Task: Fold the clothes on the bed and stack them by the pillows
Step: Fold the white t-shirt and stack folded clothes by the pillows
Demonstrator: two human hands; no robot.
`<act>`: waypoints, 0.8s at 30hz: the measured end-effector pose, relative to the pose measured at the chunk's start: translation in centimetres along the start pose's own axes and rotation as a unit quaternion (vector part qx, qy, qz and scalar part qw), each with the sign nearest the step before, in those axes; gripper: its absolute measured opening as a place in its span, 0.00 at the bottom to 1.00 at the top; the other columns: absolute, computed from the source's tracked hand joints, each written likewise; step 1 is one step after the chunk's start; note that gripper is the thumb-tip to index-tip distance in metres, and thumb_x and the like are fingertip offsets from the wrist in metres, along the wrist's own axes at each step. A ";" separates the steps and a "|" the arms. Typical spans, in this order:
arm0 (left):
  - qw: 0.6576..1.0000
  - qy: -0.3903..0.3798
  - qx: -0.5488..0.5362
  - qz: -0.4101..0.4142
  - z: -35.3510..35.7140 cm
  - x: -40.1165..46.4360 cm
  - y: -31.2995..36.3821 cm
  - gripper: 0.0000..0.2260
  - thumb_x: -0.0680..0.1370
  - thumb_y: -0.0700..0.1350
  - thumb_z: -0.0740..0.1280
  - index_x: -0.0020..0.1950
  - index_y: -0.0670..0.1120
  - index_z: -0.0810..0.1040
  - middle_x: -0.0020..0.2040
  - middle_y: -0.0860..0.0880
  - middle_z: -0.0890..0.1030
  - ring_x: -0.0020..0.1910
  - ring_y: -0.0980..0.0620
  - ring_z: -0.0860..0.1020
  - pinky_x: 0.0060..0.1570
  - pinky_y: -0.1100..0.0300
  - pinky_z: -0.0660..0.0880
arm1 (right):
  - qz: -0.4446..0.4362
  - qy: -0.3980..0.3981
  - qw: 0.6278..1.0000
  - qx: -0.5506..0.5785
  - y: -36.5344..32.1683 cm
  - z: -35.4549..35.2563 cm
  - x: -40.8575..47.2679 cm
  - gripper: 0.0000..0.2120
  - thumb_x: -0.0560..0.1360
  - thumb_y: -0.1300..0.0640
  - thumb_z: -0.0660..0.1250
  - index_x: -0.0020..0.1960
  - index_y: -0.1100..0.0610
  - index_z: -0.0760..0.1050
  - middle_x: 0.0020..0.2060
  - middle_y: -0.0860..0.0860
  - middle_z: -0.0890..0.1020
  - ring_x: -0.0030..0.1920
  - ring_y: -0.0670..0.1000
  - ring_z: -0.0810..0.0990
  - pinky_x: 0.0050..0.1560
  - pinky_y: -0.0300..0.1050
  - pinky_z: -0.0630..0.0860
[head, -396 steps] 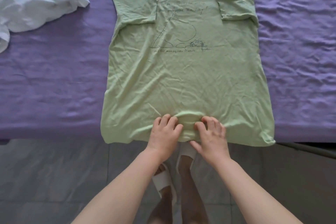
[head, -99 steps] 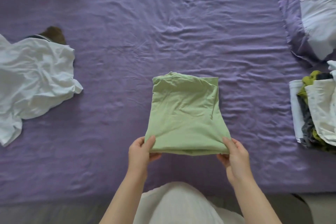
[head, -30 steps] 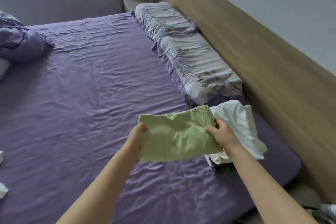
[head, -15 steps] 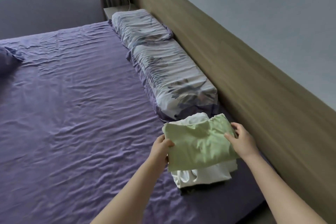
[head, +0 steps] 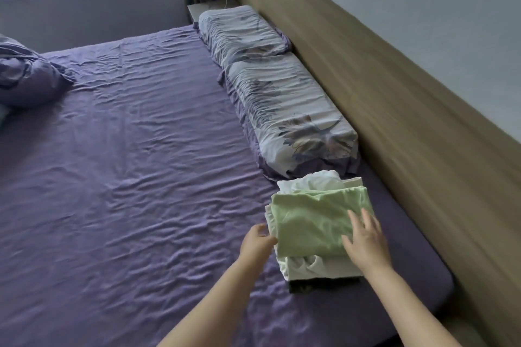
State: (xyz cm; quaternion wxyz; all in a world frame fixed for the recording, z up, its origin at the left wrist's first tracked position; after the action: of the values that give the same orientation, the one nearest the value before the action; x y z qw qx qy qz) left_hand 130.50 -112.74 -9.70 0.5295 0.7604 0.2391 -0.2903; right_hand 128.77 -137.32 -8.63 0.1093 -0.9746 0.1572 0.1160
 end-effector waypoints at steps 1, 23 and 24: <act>1.000 -0.005 0.026 0.012 -0.4 -0.7 -0.1 0.21 0.74 0.39 0.66 0.67 0.42 0.71 0.55 0.46 0.79 0.49 0.50 0.79 0.44 0.61 0.75 | -0.029 -0.006 1.000 -0.005 -1.3 0.1 -0.7 0.28 0.78 0.51 0.60 0.75 0.53 0.56 0.75 0.55 0.57 0.74 0.54 0.56 0.70 0.46 0.55; 0.943 0.239 0.223 -0.064 -29.7 -25.3 -30.0 0.16 0.75 0.59 0.60 0.56 0.53 0.78 0.57 0.54 0.80 0.57 0.53 0.78 0.52 0.62 0.71 | -0.462 -0.090 0.875 -0.111 -34.8 11.2 -31.6 0.17 0.77 0.44 0.55 0.61 0.49 0.72 0.58 0.47 0.77 0.61 0.50 0.74 0.57 0.43 0.67; 0.942 0.245 0.218 -0.074 -30.9 -26.9 -32.3 0.16 0.76 0.60 0.60 0.56 0.53 0.78 0.57 0.54 0.80 0.57 0.52 0.78 0.53 0.62 0.72 | -0.473 -0.094 0.869 -0.111 -36.0 12.0 -34.1 0.17 0.77 0.43 0.55 0.60 0.49 0.72 0.58 0.47 0.77 0.60 0.50 0.74 0.57 0.43 0.67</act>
State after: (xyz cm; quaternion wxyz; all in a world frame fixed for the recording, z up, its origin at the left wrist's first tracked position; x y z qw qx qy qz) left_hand 95.35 -74.60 -4.15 0.2531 0.8849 0.3482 -0.1779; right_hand 106.95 -91.34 -4.81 0.0566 -0.9223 -0.3480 0.1584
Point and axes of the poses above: each hand's wrist, its own x-axis towards the middle knuckle, its own z-axis out of the palm, y = z × x, the point moved 5 cm from there along x, towards the middle knuckle
